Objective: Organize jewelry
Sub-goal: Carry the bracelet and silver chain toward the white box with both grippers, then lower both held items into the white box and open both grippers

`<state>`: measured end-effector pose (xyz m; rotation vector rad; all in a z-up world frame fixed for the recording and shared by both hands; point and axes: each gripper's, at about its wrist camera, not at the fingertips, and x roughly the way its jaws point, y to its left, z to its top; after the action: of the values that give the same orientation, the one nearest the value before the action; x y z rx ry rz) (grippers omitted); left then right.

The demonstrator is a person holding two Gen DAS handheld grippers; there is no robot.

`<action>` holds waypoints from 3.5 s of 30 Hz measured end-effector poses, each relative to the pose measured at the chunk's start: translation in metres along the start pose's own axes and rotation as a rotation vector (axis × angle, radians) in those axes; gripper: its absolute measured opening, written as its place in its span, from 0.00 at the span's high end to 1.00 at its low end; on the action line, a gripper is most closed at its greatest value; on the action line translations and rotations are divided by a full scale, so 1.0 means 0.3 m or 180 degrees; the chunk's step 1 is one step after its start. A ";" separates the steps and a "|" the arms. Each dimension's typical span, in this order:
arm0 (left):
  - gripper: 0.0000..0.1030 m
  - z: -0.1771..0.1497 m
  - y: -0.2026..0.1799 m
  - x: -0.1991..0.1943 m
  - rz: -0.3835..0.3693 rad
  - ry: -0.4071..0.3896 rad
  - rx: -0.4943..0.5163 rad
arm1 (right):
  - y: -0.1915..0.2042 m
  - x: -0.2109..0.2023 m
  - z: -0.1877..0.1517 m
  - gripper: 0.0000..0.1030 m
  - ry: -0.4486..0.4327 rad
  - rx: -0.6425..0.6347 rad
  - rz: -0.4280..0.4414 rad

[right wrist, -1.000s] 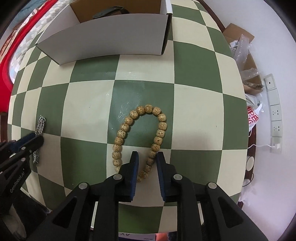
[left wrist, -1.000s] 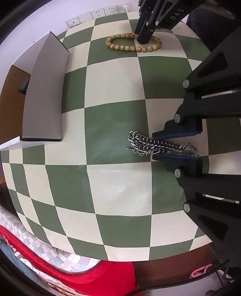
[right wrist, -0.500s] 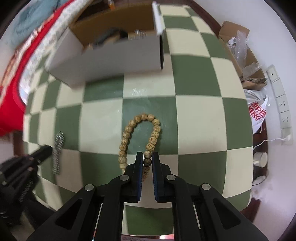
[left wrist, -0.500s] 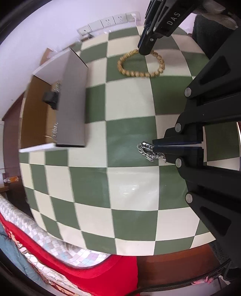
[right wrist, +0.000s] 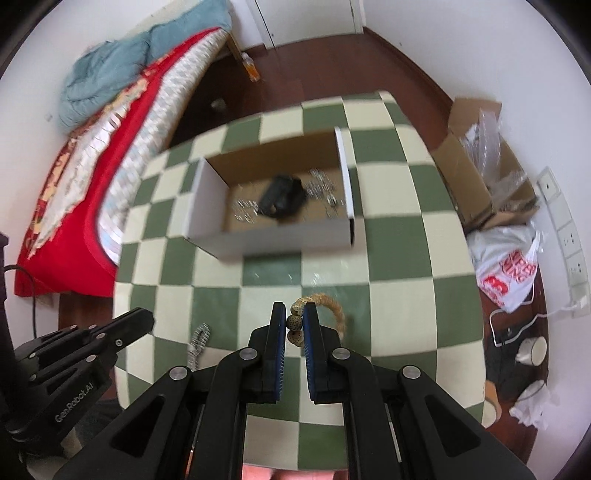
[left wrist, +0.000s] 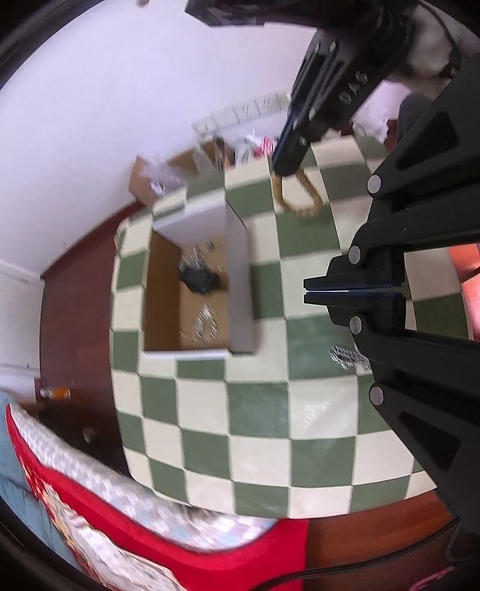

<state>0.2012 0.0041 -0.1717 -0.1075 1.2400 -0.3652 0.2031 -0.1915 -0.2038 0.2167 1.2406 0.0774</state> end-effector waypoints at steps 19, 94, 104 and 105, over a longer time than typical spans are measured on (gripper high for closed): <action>0.64 -0.092 0.148 0.196 0.0349 0.0768 -0.0040 | 0.018 -0.155 0.129 0.91 -0.0286 -0.0052 0.0164; 0.99 0.366 -0.064 -0.171 -0.0105 -0.0474 0.0266 | 0.063 -0.247 0.318 0.91 -0.0429 0.0004 0.0313; 0.98 0.475 0.032 0.112 -0.0153 0.0139 -0.0060 | 0.090 -0.049 0.447 0.91 -0.0068 -0.0058 0.0166; 0.98 0.475 0.043 0.135 -0.0147 0.0189 -0.0107 | 0.086 -0.028 0.446 0.91 -0.0028 -0.0057 0.0156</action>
<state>0.3489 -0.0137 -0.1652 -0.1552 1.3042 -0.3901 0.3282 -0.1841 -0.1495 0.2317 1.2256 0.1297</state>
